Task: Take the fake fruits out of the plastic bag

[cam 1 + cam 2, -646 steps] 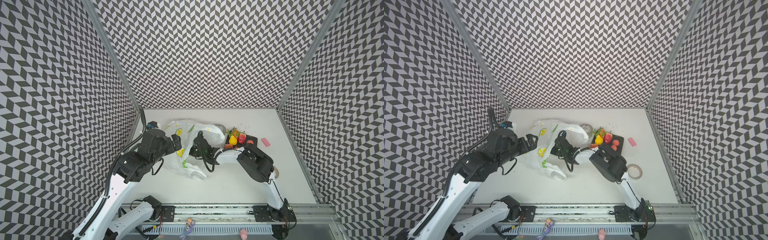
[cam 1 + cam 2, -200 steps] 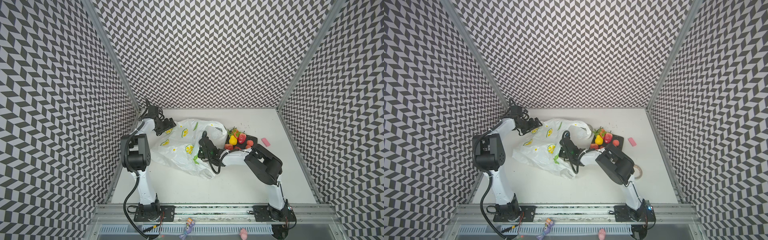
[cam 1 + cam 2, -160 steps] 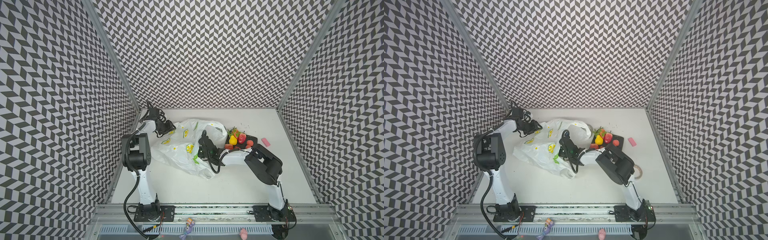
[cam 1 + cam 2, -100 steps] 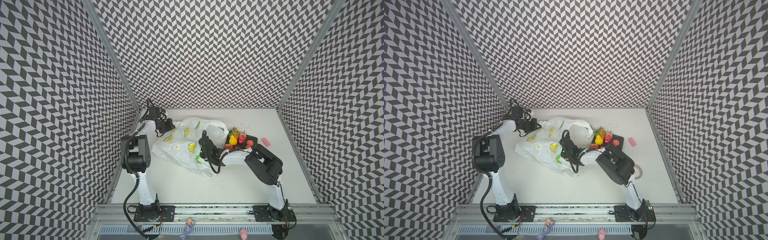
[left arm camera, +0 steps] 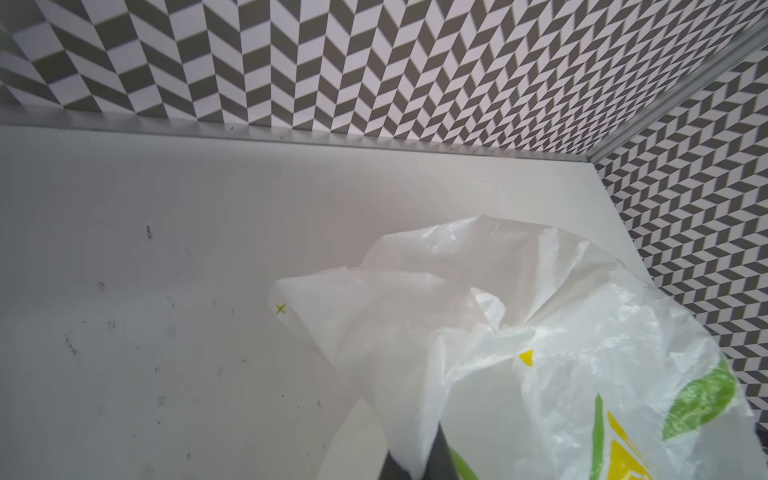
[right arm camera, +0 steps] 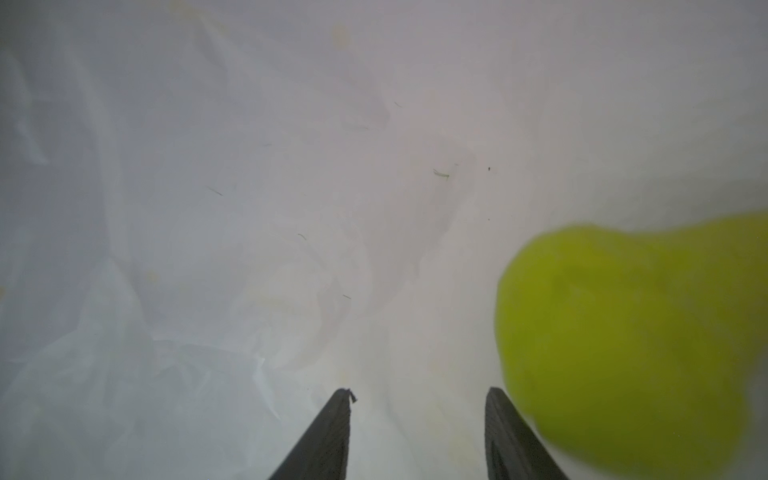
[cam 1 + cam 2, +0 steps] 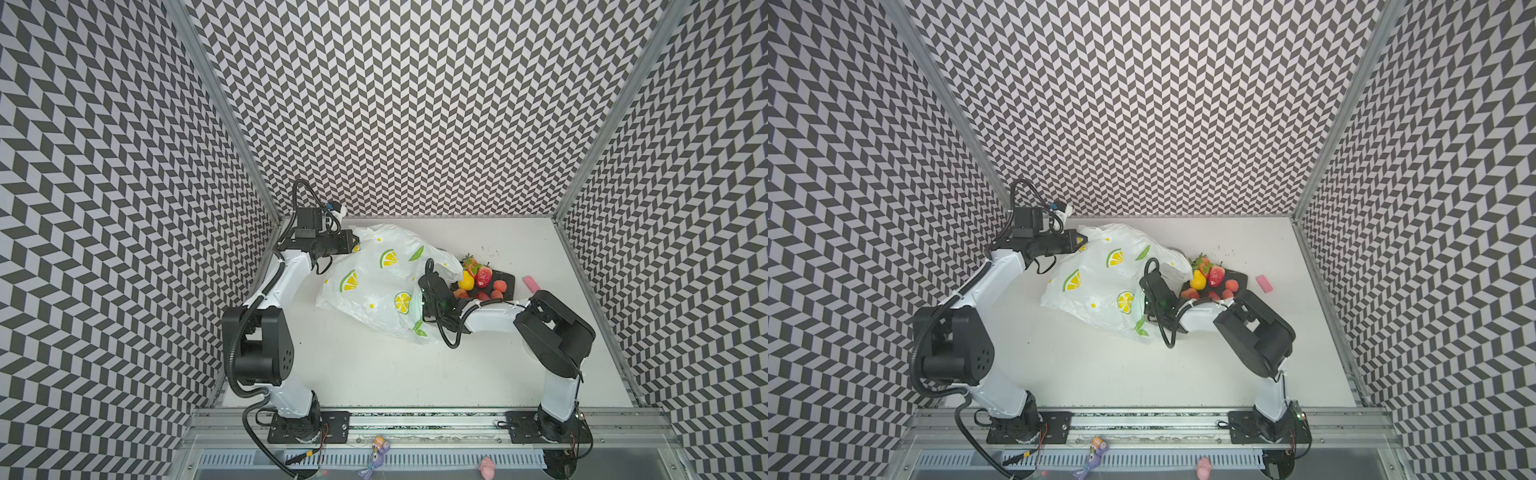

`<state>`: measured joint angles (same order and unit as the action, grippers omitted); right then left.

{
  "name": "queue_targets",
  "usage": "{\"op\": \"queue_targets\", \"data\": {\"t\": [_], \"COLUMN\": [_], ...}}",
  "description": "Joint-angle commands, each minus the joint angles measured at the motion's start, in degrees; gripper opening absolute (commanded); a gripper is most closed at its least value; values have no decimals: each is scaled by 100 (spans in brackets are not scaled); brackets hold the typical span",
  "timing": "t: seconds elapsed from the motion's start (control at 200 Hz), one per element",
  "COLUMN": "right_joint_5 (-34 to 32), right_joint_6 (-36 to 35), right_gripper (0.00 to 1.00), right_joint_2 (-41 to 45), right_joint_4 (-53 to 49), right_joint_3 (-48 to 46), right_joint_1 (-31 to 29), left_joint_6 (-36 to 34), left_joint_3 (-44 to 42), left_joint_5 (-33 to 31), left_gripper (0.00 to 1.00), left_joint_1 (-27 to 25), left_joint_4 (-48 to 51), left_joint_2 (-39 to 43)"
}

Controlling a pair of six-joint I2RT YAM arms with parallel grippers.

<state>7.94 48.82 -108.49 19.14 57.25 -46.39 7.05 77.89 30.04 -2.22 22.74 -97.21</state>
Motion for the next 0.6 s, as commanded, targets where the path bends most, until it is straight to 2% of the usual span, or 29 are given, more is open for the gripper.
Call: {"op": "queue_targets", "data": {"t": [0.0, 0.07, 0.08, 0.095, 0.11, 0.245, 0.335, 0.436, 0.596], "right_joint_5": [-10, -4, -4, 4, 12, 75, 116, 158, 162], "right_joint_6": [-61, -65, -65, -65, -65, -48, -37, -55, -334], "right_gripper": [52, 52, 52, 52, 52, 52, 52, 52, 52], "right_joint_2": [134, 111, 105, 99, 93, 8, -46, -77, -133], "right_joint_4": [90, 64, 64, 56, 50, 38, 38, 14, -258], "right_joint_3": [11, 47, 49, 71, 79, 175, 236, 340, 659], "right_joint_1": [-37, -37, -37, -37, -37, -37, -45, -62, -180], "left_joint_6": [46, 192, 209, 231, 254, 467, 921, 1519, 2654], "left_joint_3": [3, 132, 155, 195, 233, 596, 626, 317, -727], "left_joint_5": [-445, -886, -959, -1070, -1169, -1824, -2079, -2375, -2510], "left_gripper": [41, 66, 74, 93, 99, 100, 100, 100, 100], "left_joint_1": [37, 36, 43, 47, 49, 60, 38, -93, -391], "left_joint_4": [46, 61, 74, 85, 94, 372, 715, 1296, 2088], "left_joint_2": [-161, -80, -66, -29, 6, 408, 838, 1467, 2714]}}
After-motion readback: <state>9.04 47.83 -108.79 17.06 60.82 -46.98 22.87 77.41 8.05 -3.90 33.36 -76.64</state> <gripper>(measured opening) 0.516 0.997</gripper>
